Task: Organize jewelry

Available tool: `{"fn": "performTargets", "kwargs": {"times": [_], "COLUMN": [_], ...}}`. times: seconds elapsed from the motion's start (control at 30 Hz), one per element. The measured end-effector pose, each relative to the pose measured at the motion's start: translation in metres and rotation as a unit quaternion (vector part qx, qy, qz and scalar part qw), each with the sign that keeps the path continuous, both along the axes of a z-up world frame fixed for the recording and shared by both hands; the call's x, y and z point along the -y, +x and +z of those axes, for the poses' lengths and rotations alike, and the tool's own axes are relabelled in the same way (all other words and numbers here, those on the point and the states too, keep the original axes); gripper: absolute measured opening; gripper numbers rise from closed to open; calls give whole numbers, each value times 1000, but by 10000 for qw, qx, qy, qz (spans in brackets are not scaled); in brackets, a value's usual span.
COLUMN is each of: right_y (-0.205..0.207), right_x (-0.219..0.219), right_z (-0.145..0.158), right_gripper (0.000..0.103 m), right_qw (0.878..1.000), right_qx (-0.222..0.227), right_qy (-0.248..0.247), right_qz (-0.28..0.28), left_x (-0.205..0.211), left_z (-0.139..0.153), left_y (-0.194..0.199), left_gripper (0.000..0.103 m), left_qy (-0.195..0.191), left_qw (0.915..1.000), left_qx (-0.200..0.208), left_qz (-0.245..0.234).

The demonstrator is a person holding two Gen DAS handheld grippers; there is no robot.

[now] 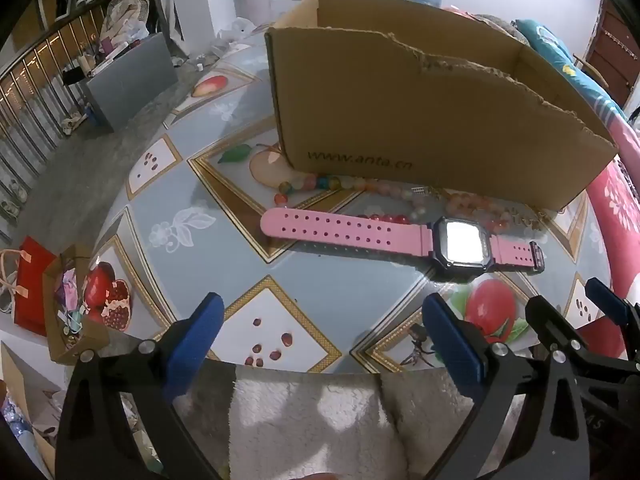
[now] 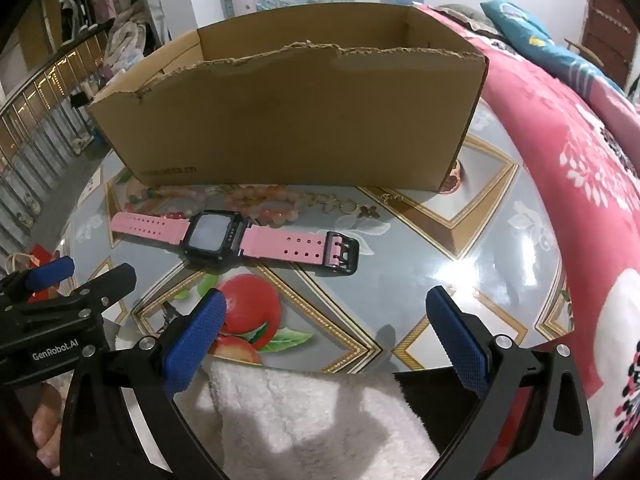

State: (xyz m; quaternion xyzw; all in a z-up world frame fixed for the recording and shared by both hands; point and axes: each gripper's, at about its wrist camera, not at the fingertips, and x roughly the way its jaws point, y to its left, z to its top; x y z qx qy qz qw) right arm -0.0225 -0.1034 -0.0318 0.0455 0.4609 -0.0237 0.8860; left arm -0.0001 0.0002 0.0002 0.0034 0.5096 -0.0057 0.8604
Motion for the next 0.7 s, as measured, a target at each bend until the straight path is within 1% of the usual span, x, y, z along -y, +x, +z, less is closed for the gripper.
{"fn": "performTargets", "kwargs": {"times": [0.17, 0.27, 0.53, 0.7], "right_y": [1, 0, -2, -2], "right_x": [1, 2, 5, 6], "right_z": [-1, 8, 15, 16], "right_gripper": [96, 96, 96, 96], "right_qw": [10000, 10000, 10000, 9999], "right_qx": [10, 32, 97, 131], "right_qy": [13, 24, 11, 3], "right_qz": [-22, -50, -20, -8], "left_x": [0, 0, 3, -3], "left_z": [0, 1, 2, 3], "left_y": [0, 0, 0, -1], "left_gripper": [97, 97, 97, 97], "left_qy": [3, 3, 7, -4], "left_qw": [10000, 10000, 10000, 10000], "left_qx": [-10, 3, -2, 5], "left_qz": [2, 5, 11, 25]}}
